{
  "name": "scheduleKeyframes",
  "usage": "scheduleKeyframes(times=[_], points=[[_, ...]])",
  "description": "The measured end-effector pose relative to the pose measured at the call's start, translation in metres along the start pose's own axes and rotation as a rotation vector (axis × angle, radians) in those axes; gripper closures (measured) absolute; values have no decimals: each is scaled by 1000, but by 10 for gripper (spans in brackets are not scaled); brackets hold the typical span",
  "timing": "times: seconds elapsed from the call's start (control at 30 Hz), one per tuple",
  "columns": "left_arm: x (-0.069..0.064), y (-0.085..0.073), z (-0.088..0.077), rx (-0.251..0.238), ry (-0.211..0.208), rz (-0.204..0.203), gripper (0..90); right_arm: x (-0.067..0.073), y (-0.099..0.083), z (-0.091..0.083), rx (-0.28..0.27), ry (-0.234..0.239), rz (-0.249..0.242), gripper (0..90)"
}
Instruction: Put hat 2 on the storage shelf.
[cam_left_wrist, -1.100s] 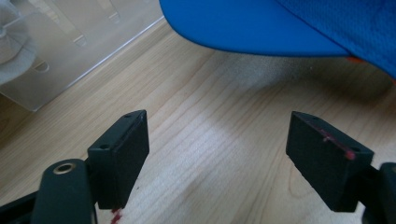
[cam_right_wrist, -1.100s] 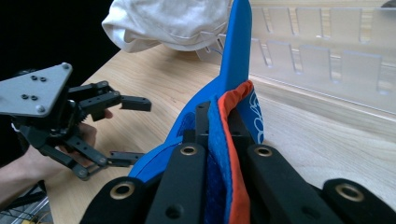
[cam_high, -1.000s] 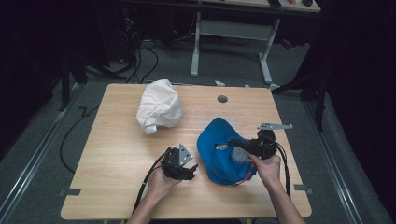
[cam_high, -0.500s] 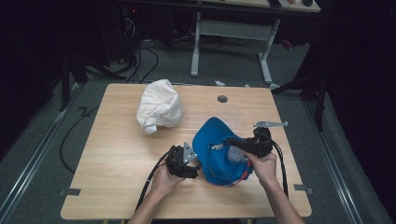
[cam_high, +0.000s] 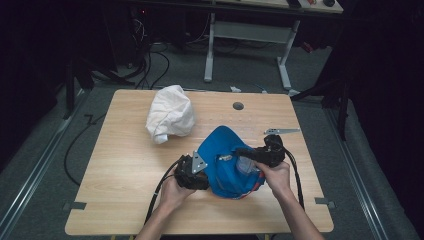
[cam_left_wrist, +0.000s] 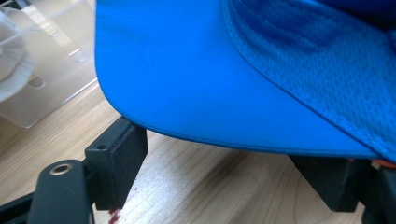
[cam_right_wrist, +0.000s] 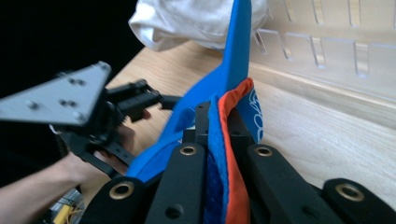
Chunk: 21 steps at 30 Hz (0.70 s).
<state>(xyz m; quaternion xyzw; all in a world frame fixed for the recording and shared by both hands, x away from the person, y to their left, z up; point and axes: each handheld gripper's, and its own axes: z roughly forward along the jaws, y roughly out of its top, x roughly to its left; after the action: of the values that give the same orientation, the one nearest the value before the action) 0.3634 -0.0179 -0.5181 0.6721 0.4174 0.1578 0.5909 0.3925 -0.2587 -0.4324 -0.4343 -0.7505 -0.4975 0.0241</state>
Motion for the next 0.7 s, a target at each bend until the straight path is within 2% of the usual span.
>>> scheduleKeyframes(times=[0.23,0.5,0.7], points=[[3,4,-6,-32,19,5,211,2,-2,4,50,-55,-29,881],[5,5,-10,-67,46,23,190,0,-5,7,94,-60,-24,880],[2,2,-12,-62,33,46,184,-4,-9,10,123,-45,-12,880]])
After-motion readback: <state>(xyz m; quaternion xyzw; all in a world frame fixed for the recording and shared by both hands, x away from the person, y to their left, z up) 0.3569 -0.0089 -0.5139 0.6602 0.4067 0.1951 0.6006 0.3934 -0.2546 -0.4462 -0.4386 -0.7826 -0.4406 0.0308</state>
